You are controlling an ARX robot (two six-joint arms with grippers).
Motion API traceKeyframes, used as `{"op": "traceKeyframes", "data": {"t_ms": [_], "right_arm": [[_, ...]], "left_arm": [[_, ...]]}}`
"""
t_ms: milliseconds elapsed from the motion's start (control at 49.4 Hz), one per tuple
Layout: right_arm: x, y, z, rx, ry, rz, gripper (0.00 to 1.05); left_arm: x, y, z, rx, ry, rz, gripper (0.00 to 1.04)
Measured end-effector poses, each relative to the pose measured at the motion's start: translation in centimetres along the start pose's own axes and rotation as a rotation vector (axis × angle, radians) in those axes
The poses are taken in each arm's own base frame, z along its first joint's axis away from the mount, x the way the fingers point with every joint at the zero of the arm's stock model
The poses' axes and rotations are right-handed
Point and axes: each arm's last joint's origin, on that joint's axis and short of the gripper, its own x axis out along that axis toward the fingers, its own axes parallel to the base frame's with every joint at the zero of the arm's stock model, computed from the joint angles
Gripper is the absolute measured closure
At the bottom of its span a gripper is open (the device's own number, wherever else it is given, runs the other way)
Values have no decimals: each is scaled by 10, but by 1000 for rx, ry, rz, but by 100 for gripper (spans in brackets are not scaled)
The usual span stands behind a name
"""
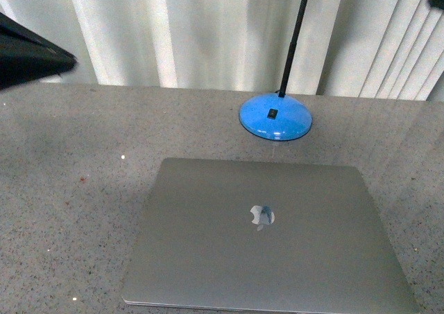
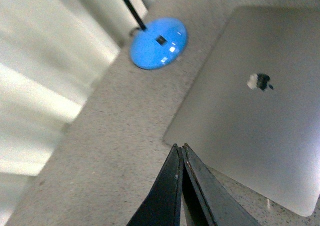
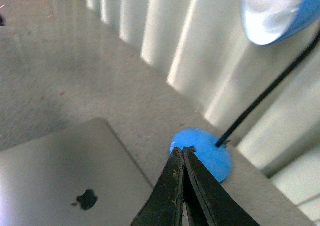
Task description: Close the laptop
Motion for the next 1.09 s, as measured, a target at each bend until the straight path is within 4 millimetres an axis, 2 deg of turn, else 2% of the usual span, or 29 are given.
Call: {"op": "traceKeyframes", "data": {"t_ms": [101,263,344,364,385,405,445,506,567,688,810,1093], "right_arm": [[-14,0,15,34,-48,-81,102],[-42,7,35,96,-142,-161,102],[-61,17,50,110,-195,-191,102],[-64,19,52,115,-204,-193,102],[-68,22,56,117,-213,-206,102],[-69,27,59,152,-196,-284,102],[-72,39,60,232,-144,-474,102],[-81,57,49,296,-82,-696,102],[-89,68,39,307,-81,-815,102],[-93,80,22,315,-84,-831,102],[-95,91,5,321,-72,-827,102],[-100,108,-17,321,-74,-827,102]], "left_arm": [[-32,13,3,-56,-33,89,101],[-81,29,-3,-131,-56,225,101],[-117,38,-7,-179,-92,297,101],[-128,41,-8,-200,-108,318,98],[-140,44,-8,-227,-105,377,96],[-149,45,-8,-247,-73,501,101],[-156,40,-7,-328,-74,677,101],[-153,20,-10,-503,-126,807,101],[-142,-2,-14,-620,-170,804,101],[-127,-29,-23,-698,-178,778,101],[-120,-47,-26,-713,-189,785,101],[-110,-77,-33,-717,-203,780,101]]}}
